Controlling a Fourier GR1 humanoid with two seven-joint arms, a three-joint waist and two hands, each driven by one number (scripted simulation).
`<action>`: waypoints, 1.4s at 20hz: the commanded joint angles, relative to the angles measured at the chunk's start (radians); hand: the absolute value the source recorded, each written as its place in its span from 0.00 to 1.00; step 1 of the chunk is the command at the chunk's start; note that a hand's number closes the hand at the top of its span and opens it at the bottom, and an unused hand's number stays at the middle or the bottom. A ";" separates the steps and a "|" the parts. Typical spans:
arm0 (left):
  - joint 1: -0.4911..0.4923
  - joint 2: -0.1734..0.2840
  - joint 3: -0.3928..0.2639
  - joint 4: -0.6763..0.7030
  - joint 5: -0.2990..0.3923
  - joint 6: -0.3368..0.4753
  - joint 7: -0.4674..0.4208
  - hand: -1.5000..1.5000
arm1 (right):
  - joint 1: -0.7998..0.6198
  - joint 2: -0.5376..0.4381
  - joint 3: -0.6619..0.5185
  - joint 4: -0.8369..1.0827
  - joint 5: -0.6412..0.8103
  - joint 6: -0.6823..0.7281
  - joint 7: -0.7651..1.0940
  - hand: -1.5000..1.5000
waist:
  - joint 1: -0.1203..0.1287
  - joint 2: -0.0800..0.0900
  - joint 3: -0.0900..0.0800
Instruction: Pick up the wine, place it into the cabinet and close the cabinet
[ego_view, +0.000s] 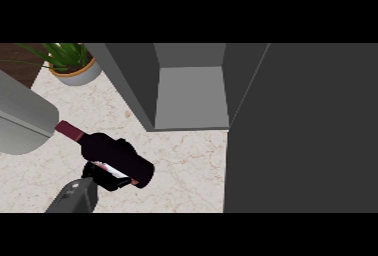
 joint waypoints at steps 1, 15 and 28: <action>0.035 -0.027 -0.050 -0.062 -0.047 -0.081 -0.146 1.00 | 0.054 0.041 0.055 -0.120 0.040 -0.033 0.016 0.00 | 0.011 -0.004 0.001; 0.237 -0.038 -0.031 -0.382 -0.142 0.609 -0.371 1.00 | 0.065 -0.025 -0.020 -0.147 -0.047 -0.027 0.039 0.00 | 0.032 -0.011 0.004; 0.206 -0.160 -0.178 -0.772 -0.200 0.849 0.083 1.00 | 0.084 0.007 0.048 -0.154 0.020 -0.057 0.059 0.00 | 0.024 -0.007 0.003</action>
